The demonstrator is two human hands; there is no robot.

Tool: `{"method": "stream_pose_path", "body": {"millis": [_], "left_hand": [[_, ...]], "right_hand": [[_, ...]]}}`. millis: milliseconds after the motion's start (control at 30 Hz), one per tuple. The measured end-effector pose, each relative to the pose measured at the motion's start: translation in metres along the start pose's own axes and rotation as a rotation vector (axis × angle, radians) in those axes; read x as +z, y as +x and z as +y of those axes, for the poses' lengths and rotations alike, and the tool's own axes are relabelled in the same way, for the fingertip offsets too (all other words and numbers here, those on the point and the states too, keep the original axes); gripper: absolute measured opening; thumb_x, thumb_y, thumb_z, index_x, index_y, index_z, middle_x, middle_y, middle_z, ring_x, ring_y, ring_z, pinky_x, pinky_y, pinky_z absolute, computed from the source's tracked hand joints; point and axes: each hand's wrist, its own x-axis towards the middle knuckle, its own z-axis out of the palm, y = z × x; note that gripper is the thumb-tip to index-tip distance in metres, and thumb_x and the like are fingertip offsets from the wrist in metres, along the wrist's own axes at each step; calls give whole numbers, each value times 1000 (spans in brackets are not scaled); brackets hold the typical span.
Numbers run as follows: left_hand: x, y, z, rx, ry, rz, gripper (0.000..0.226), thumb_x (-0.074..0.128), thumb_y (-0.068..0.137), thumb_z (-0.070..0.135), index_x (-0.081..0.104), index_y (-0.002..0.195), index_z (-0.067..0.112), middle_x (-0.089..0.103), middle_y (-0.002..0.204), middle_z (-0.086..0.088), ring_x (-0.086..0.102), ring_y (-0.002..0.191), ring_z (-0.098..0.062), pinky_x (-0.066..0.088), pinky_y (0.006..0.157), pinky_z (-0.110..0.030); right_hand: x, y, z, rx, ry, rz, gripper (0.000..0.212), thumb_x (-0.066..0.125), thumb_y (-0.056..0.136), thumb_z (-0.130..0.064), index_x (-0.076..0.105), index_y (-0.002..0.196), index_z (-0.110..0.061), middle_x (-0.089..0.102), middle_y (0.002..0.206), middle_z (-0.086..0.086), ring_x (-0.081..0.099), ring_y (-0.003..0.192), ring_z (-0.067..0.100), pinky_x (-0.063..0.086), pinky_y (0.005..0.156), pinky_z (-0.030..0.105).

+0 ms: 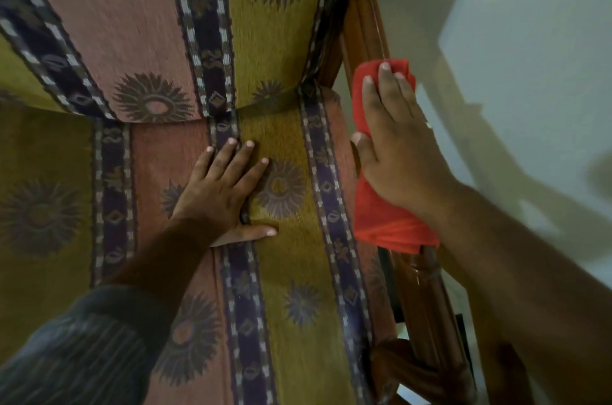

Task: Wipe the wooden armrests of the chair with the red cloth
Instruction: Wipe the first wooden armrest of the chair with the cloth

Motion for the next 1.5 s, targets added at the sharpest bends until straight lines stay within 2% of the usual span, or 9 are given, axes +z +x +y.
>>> {"method": "stream_pose_path", "body": {"millis": [300, 467, 633, 933, 1033, 1133, 1267, 1333, 1500], "left_hand": [[0, 1, 4, -6, -3, 15, 121, 22, 68, 99, 21, 158, 18, 18, 166, -15, 15, 152, -40, 11, 122, -58], [-12, 0, 8, -30, -2, -38, 122, 19, 67, 100, 21, 158, 18, 17, 166, -15, 15, 153, -39, 13, 122, -59], [-15, -5, 21, -63, -5, -52, 121, 18, 70, 98, 21, 158, 15, 16, 166, -16, 13, 153, -39, 14, 122, -58], [-9, -7, 20, -58, -12, -54, 122, 23, 71, 98, 18, 158, 13, 13, 167, -17, 9, 154, -39, 12, 123, -58], [-6, -6, 18, -64, -15, -64, 123, 26, 70, 98, 17, 159, 13, 12, 167, -16, 9, 154, -39, 12, 123, -58], [-8, -7, 18, -54, -38, -84, 123, 27, 70, 98, 18, 158, 13, 14, 167, -16, 11, 154, -39, 14, 122, -58], [-11, -6, 16, -53, -75, -79, 122, 30, 70, 97, 25, 157, 12, 18, 166, -17, 15, 153, -39, 16, 121, -59], [-10, -6, 15, -47, -92, -76, 121, 32, 70, 97, 27, 156, 12, 20, 165, -17, 16, 153, -39, 18, 120, -60], [-5, -5, 14, -43, -117, -71, 122, 34, 68, 98, 28, 156, 13, 21, 165, -17, 18, 152, -39, 19, 119, -61]], "right_hand": [[1, 8, 1, 20, 14, 46, 68, 39, 102, -26, 4, 157, -6, -2, 167, 16, -3, 154, 33, 4, 122, 39], [6, -46, 2, 39, 101, 24, 67, 34, 103, -28, 1, 158, -9, -6, 168, 12, -7, 155, 29, 8, 125, 43], [11, -77, 3, 37, 68, 26, 66, 28, 101, -32, 2, 158, -9, -4, 168, 13, -5, 155, 31, 6, 123, 41], [1, -2, 6, 81, 108, 36, 69, 36, 103, -28, -2, 157, -7, -6, 167, 15, -7, 154, 32, 5, 122, 39], [-3, 40, 6, 104, 137, 73, 68, 36, 103, -29, 2, 157, -4, 0, 167, 17, -4, 154, 32, 3, 121, 37], [-3, 38, 6, 102, 135, 82, 66, 35, 104, -31, 6, 157, -5, 4, 167, 16, 0, 155, 31, 5, 121, 38], [-2, 2, 3, 94, 157, 116, 61, 32, 101, -33, 21, 155, -6, 21, 164, 15, 15, 153, 30, 16, 120, 40], [-2, 12, 5, 103, 158, 125, 61, 35, 99, -31, 25, 154, -6, 26, 162, 16, 20, 152, 32, 23, 120, 44], [-8, 63, 4, 108, 145, 136, 62, 41, 101, -27, 22, 155, -5, 25, 162, 17, 16, 152, 33, 17, 124, 45]]}}
